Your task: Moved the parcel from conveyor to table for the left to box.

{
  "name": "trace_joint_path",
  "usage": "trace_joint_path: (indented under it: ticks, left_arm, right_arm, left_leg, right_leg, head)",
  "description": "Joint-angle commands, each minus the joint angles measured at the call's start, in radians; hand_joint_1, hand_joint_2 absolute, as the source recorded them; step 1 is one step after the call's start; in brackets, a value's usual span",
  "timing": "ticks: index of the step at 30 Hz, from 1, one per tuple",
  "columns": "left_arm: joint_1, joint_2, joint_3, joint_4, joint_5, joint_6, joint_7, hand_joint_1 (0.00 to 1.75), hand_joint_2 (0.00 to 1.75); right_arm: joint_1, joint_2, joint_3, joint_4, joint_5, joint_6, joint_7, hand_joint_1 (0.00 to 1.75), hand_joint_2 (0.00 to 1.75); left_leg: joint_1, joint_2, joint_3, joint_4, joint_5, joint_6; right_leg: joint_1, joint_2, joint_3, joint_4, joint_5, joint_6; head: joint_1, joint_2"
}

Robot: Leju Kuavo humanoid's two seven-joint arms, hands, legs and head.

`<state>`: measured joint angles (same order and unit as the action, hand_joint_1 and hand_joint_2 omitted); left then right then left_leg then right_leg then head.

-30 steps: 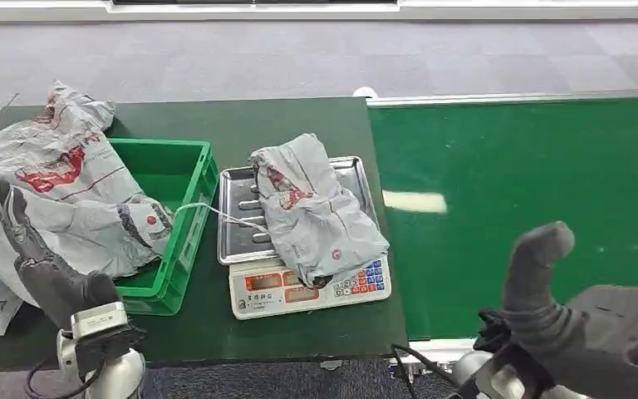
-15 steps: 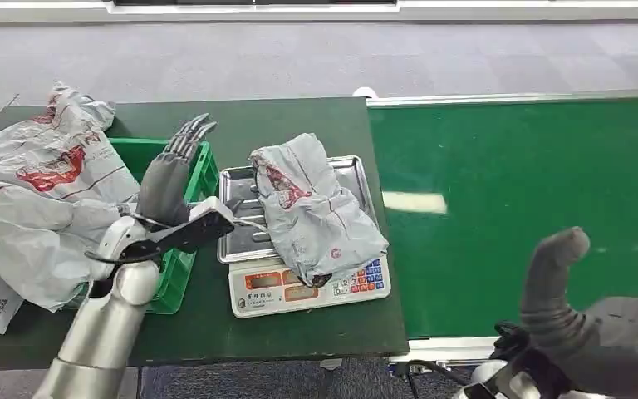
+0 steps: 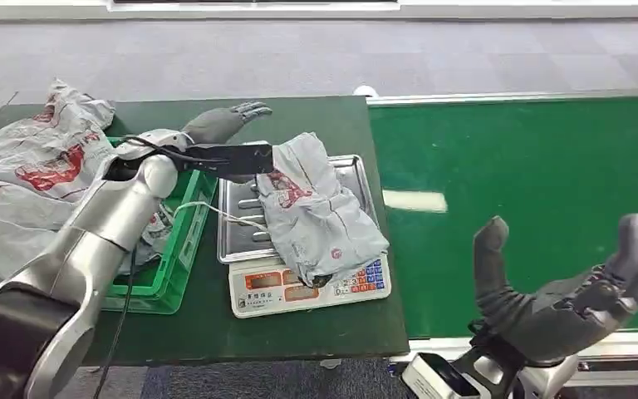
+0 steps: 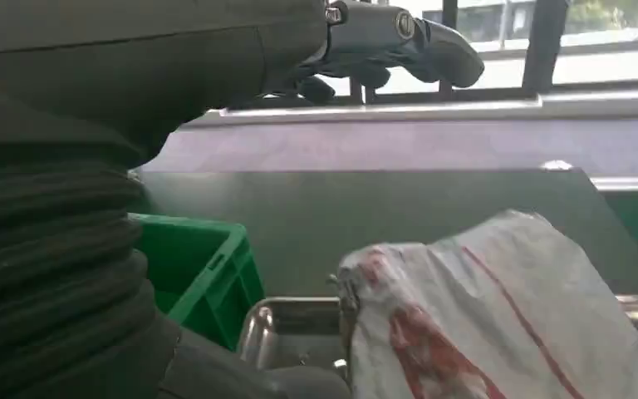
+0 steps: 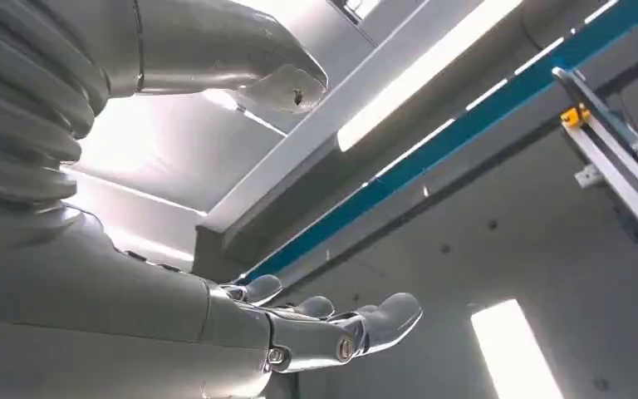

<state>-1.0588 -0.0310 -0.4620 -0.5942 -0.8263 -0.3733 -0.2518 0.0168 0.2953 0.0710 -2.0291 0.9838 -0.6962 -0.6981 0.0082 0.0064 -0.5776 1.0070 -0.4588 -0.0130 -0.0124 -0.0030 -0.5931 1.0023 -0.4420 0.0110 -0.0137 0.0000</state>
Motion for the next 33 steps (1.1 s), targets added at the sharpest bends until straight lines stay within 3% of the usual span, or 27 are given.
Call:
trace_joint_path:
  ticks: [1, 7, 11, 19, 28, 33]
  left_arm:
    - [-0.109, -0.090, -0.155, 0.225, -0.004, -0.083, -0.019, 0.00, 1.75]
    - [-0.088, -0.114, -0.212, 0.212, -0.006, -0.142, -0.062, 0.00, 1.75]
    - [-0.159, -0.129, -0.256, 0.183, -0.008, -0.224, -0.052, 0.00, 1.75]
    - [-0.159, -0.129, -0.256, 0.183, -0.008, -0.224, -0.052, 0.00, 1.75]
    - [-0.089, -0.150, -0.278, 0.110, 0.079, -0.250, -0.039, 0.00, 1.75]
    - [0.060, -0.212, -0.318, 0.192, 0.117, -0.136, -0.047, 0.00, 1.75]
  right_arm:
    - [-0.001, -0.024, -0.016, 0.079, 0.001, -0.002, 0.000, 0.00, 1.75]
    - [0.004, -0.022, -0.020, 0.086, -0.007, -0.002, 0.000, 0.00, 1.75]
    - [-0.019, 0.006, -0.025, 0.051, -0.036, -0.002, 0.000, 0.00, 1.75]
    - [-0.019, 0.006, -0.025, 0.051, -0.036, -0.002, 0.000, 0.00, 1.75]
    - [-0.019, 0.014, -0.021, 0.056, -0.045, -0.002, 0.000, 0.00, 1.75]
    - [-0.026, 0.017, 0.009, 0.074, -0.057, -0.002, 0.000, 0.00, 1.75]
  left_leg:
    - [0.001, -0.002, 0.001, -0.002, 0.001, 0.001]
    - [0.001, -0.003, 0.000, -0.001, 0.001, 0.000]
    - [0.001, -0.003, -0.004, 0.002, 0.000, 0.001]
    - [0.000, -0.001, -0.001, 0.000, 0.000, 0.000]
    - [0.000, -0.002, 0.000, -0.001, 0.000, 0.001]
    - [-0.001, -0.001, 0.002, -0.002, 0.000, 0.001]
  right_leg:
    - [0.001, -0.002, 0.003, -0.003, 0.001, -0.001]
    - [0.002, -0.002, 0.002, -0.003, 0.000, -0.001]
    - [0.002, -0.002, -0.002, 0.000, 0.000, 0.000]
    - [0.001, 0.000, 0.000, 0.000, 0.000, -0.001]
    - [0.001, -0.001, 0.001, -0.001, 0.000, 0.000]
    - [0.000, -0.001, 0.003, -0.003, 0.000, 0.000]
  head:
    - [0.000, 0.000]
    - [0.000, 0.000]
    - [0.000, 0.000]
    - [0.000, 0.000]
    - [0.000, 0.000]
    - [0.000, 0.000]
